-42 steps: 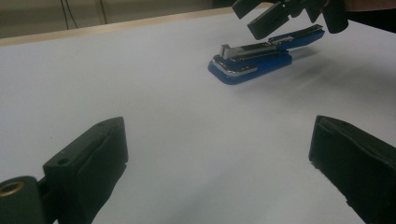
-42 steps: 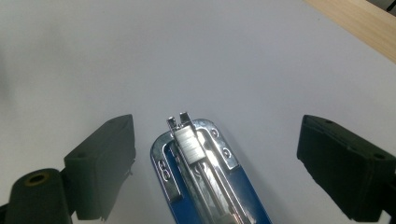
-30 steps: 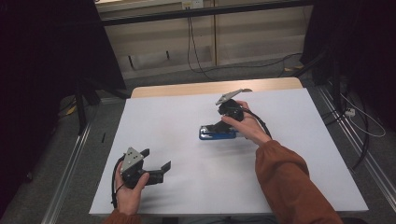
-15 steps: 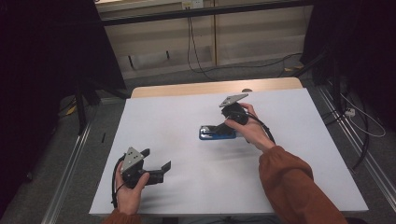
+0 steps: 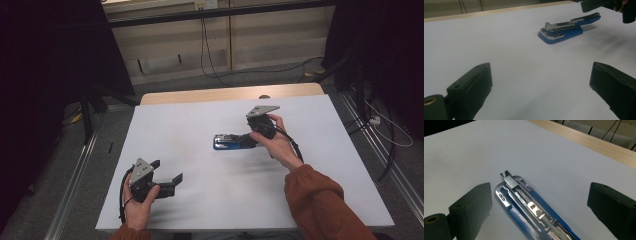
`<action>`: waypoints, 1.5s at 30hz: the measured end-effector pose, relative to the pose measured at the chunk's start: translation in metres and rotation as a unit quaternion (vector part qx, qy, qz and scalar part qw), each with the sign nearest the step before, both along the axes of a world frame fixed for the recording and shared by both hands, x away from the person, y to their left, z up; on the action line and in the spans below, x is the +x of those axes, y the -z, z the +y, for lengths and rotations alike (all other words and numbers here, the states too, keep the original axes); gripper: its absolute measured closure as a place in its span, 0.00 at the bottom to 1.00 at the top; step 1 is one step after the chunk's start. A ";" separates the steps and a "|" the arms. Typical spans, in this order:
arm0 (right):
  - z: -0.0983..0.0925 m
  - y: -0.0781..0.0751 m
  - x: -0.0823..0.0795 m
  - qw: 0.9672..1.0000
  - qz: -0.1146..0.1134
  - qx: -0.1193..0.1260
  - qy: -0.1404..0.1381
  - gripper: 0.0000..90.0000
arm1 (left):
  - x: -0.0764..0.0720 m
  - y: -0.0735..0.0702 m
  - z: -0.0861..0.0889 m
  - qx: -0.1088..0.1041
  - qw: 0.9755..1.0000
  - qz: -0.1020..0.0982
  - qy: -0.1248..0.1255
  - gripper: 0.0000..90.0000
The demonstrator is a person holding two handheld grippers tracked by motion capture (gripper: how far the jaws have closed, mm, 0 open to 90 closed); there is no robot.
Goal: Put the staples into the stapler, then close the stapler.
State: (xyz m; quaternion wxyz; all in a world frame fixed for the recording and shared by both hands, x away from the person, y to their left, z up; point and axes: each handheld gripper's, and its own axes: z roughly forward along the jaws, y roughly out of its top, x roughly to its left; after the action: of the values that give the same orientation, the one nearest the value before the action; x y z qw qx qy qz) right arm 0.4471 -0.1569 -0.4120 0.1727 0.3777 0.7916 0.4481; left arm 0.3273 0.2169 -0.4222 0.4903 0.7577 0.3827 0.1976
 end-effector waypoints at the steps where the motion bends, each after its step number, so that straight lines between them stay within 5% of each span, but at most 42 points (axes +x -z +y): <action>1: -0.002 0.000 -0.001 1.000 -0.003 0.002 0.004 0.06 | 0.000 0.000 0.000 0.003 1.000 0.000 0.002 0.05; 14: -0.021 -0.003 -0.018 0.998 -0.035 0.013 0.041 0.05 | 0.001 -0.001 -0.001 0.000 1.000 -0.002 0.004 0.05; 24: -0.037 0.004 -0.027 0.998 -0.035 0.010 0.053 0.05 | 0.001 -0.001 -0.002 0.011 1.000 -0.002 0.000 0.05; 36: -0.052 0.002 -0.039 0.996 -0.051 0.019 0.074 0.04 | 0.002 0.001 0.003 -0.008 1.000 0.005 -0.006 0.05; 39: -0.058 0.005 -0.040 0.996 -0.045 0.040 0.071 0.04 | 0.000 -0.001 0.004 -0.023 1.000 0.006 -0.004 0.05; 45: -0.064 0.010 -0.049 0.996 -0.040 0.034 0.075 0.04 | 0.000 -0.002 0.000 -0.013 1.000 0.000 0.003 0.05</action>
State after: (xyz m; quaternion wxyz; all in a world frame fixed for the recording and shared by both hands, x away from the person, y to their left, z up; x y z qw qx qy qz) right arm 0.3982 -0.2213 -0.4218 0.2246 0.4232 0.7379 0.4754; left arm 0.3270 0.2165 -0.4197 0.5007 0.7523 0.3831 0.1914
